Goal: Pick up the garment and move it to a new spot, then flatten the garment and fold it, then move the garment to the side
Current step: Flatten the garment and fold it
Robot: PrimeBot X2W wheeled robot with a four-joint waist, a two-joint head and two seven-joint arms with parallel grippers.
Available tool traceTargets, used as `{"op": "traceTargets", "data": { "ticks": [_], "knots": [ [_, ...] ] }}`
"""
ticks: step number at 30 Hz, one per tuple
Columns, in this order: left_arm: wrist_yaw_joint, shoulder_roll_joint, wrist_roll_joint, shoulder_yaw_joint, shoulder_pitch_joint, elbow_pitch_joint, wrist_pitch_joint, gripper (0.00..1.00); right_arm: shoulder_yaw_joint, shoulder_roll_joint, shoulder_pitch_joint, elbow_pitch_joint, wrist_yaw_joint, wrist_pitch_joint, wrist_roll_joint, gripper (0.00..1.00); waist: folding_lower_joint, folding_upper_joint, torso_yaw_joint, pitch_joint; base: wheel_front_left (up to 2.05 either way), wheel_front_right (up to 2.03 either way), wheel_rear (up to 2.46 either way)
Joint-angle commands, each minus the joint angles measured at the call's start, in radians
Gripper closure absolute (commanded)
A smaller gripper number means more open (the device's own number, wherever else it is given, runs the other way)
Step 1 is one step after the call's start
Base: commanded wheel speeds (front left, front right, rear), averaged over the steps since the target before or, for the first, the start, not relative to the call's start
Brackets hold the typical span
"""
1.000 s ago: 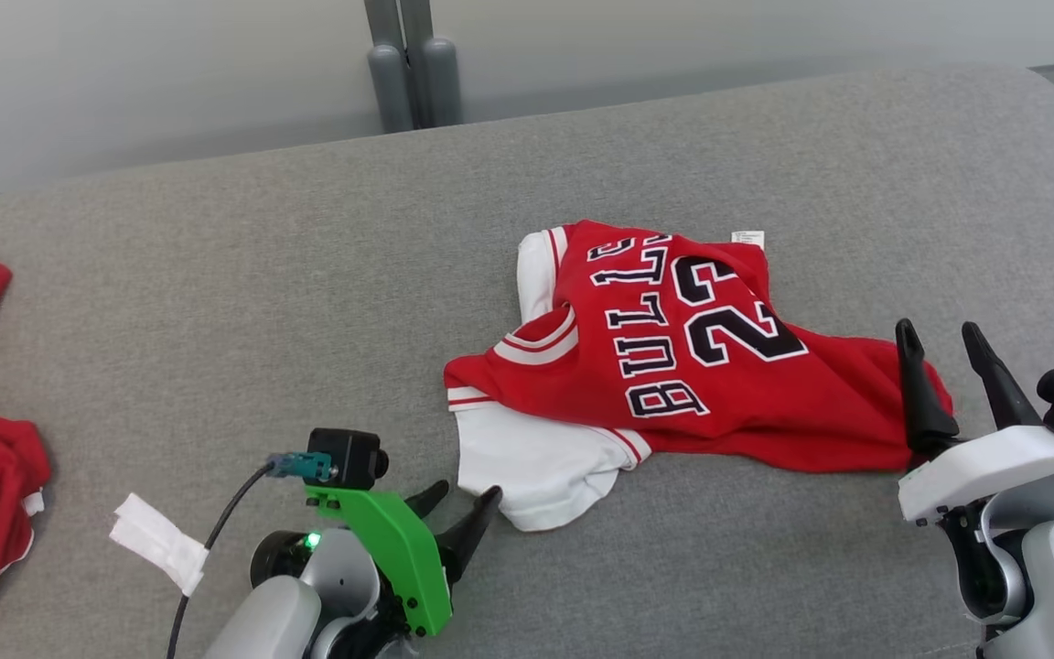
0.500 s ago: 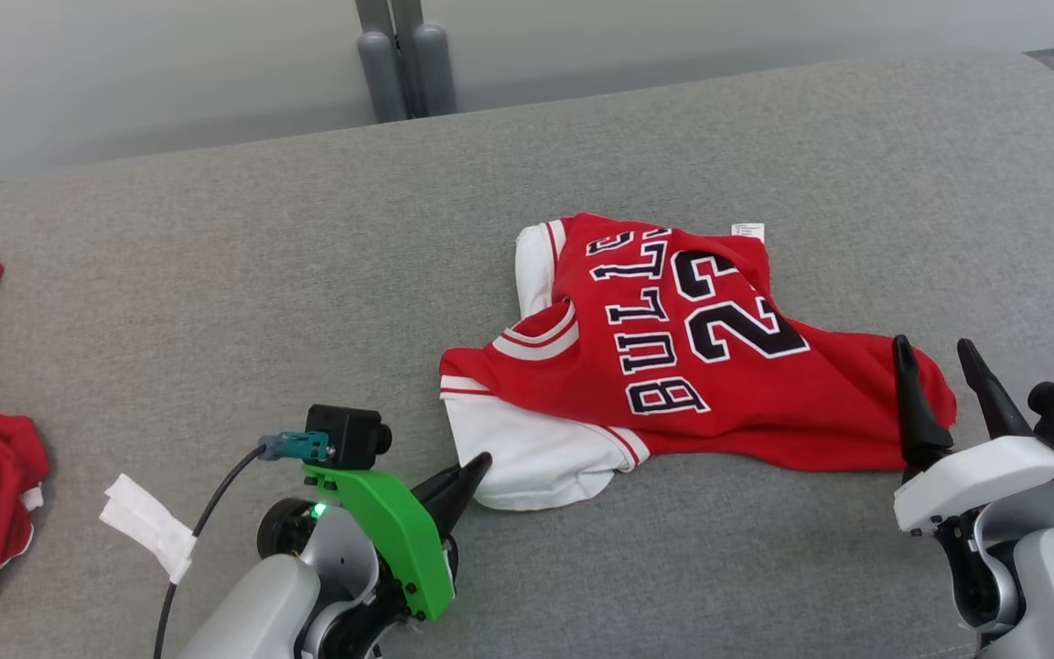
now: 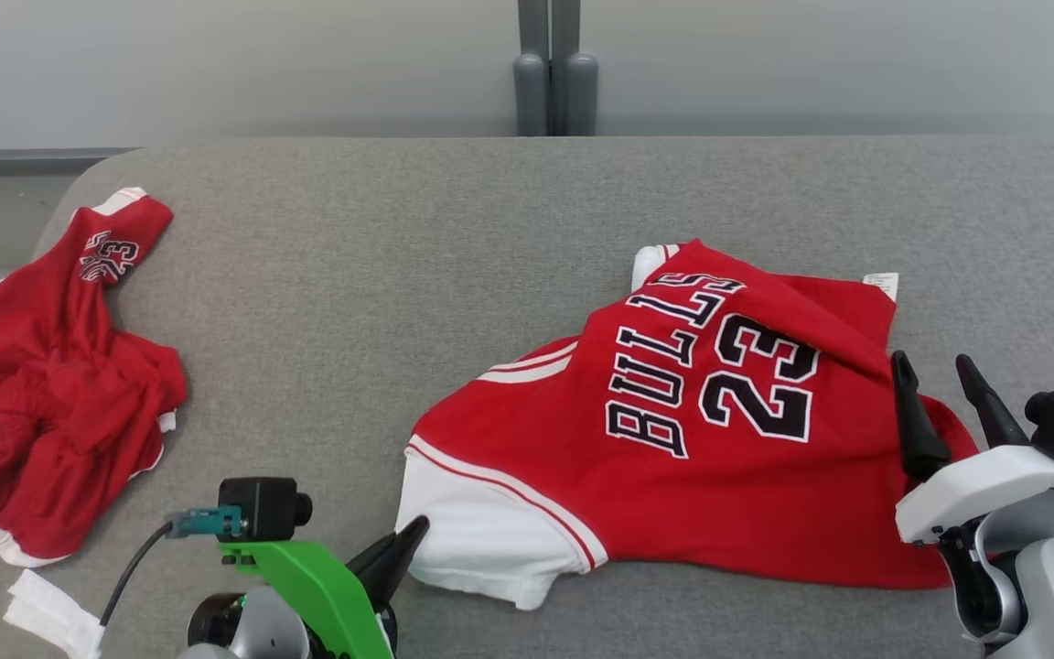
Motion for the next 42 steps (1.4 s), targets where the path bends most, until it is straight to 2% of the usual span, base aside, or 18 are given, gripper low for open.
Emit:
{"op": "traceTargets", "data": {
  "ticks": [1, 2, 3, 4, 9, 13, 16, 20, 24, 26, 30, 36, 42],
  "knots": [
    [0.017, 0.010, -0.009, 0.005, 0.021, -0.012, 0.006, 1.00, 0.000, -0.004, -0.004, 0.004, 0.000, 0.003, -0.004, 0.00, 0.0001, 0.0000, 0.041, 0.004, 0.00, 0.00, 0.00],
    [0.030, 0.015, -0.006, 0.004, 0.030, -0.012, 0.014, 0.94, 0.002, -0.004, -0.007, 0.007, 0.000, 0.004, -0.006, 0.00, 0.0001, 0.0000, 0.043, 0.005, 0.00, 0.00, 0.00],
    [0.041, 0.017, -0.001, -0.003, 0.036, -0.005, 0.020, 0.51, 0.005, -0.004, -0.010, 0.010, 0.000, 0.005, -0.008, 0.00, 0.0001, 0.0000, 0.044, 0.006, 0.00, 0.00, 0.00],
    [0.051, 0.013, 0.000, -0.014, 0.042, 0.007, 0.035, 0.00, 0.007, -0.003, -0.012, 0.013, 0.000, 0.006, -0.010, 0.00, 0.0001, 0.0000, 0.043, 0.006, 0.00, 0.00, 0.00],
    [0.078, 0.004, 0.039, -0.022, 0.022, 0.057, 0.015, 0.00, 0.016, -0.006, -0.017, 0.024, 0.000, 0.002, -0.008, 0.00, 0.0001, 0.0000, 0.031, 0.001, 0.00, 0.00, 0.00],
    [0.060, 0.021, 0.078, 0.004, 0.004, 0.053, -0.073, 0.00, 0.017, -0.009, -0.010, 0.028, 0.000, -0.004, -0.007, 0.00, 0.0001, 0.0000, 0.017, -0.007, 0.00, 0.00, 0.00],
    [0.047, 0.034, 0.146, 0.016, -0.010, 0.053, -0.173, 0.00, 0.023, -0.004, -0.006, 0.030, 0.000, -0.010, -0.003, 0.00, 0.0001, 0.0000, 0.002, -0.015, 0.00, 0.00, 0.00],
    [0.096, 0.039, 0.263, 0.039, -0.026, 0.096, -0.336, 0.00, 0.021, 0.014, 0.003, 0.020, 0.000, -0.043, -0.003, 0.00, 0.0001, 0.0000, -0.024, -0.029, 0.00, 0.00, 0.00],
    [0.114, 0.016, 0.324, 0.069, -0.029, 0.125, -0.513, 0.00, 0.021, 0.020, 0.019, 0.011, 0.000, -0.092, -0.023, 0.00, 0.0001, 0.0000, -0.051, -0.034, 0.00, 0.00, 0.00],
    [0.119, 0.007, 0.349, 0.087, -0.021, 0.137, -0.565, 0.00, 0.018, 0.029, 0.030, 0.009, 0.000, -0.112, -0.033, 0.00, 0.0001, 0.0000, -0.062, -0.039, 0.00, 0.00, 0.00],
    [0.123, -0.025, 0.382, 0.136, 0.002, 0.140, -0.597, 0.00, 0.005, 0.036, 0.054, 0.006, 0.000, -0.136, -0.057, 0.00, 0.0001, 0.0000, -0.077, -0.042, 0.00, 0.00, 0.00],
    [0.076, -0.081, 0.437, 0.202, 0.039, 0.123, -0.599, 0.00, -0.010, 0.035, 0.069, 0.007, 0.000, -0.141, -0.075, 0.00, 0.0001, 0.0000, -0.096, -0.044, 0.00, 0.00, 0.00],
    [0.046, -0.119, 0.510, 0.264, 0.044, 0.105, -0.599, 0.00, -0.003, 0.038, 0.050, -0.013, 0.000, -0.142, -0.079, 0.00, 0.0001, 0.0000, -0.102, -0.052, 0.00, 0.00, 0.00]
  ]
}}
